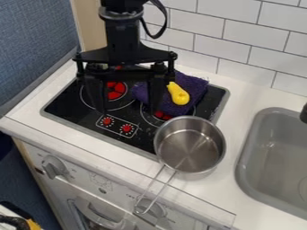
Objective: Move the silver pot to the left burner
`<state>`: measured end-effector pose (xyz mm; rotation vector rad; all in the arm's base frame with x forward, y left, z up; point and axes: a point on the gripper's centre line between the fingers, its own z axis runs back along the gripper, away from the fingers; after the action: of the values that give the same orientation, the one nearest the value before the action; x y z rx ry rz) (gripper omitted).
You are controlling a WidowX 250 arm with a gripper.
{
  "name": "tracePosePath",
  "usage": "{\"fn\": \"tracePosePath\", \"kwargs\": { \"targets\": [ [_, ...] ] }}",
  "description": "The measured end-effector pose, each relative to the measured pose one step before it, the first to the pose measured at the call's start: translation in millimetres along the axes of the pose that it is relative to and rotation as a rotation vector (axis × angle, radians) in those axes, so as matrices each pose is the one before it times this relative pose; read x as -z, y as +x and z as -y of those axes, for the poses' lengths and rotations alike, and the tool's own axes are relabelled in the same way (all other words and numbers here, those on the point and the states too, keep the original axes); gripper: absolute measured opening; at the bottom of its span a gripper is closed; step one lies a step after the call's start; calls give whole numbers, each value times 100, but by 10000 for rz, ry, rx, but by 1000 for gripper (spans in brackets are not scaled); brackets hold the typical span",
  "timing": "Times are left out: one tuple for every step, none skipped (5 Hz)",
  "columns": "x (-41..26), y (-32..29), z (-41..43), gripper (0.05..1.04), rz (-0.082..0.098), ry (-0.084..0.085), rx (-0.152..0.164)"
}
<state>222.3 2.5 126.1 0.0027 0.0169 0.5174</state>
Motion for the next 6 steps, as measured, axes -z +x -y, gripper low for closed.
{"fn": "tracePosePath", "kwargs": {
  "targets": [
    [452,-122,-111,1001,-132,174,136],
    [541,451,1232,1001,731,812,2462],
    [1664,1644,1414,1001,226,711,2550],
    [1533,1873,676,1001,543,87,2339],
    [1633,1515,1011,1001,497,-540,2627],
    [1168,1238,335,1001,630,-340,1989]
  ]
}}
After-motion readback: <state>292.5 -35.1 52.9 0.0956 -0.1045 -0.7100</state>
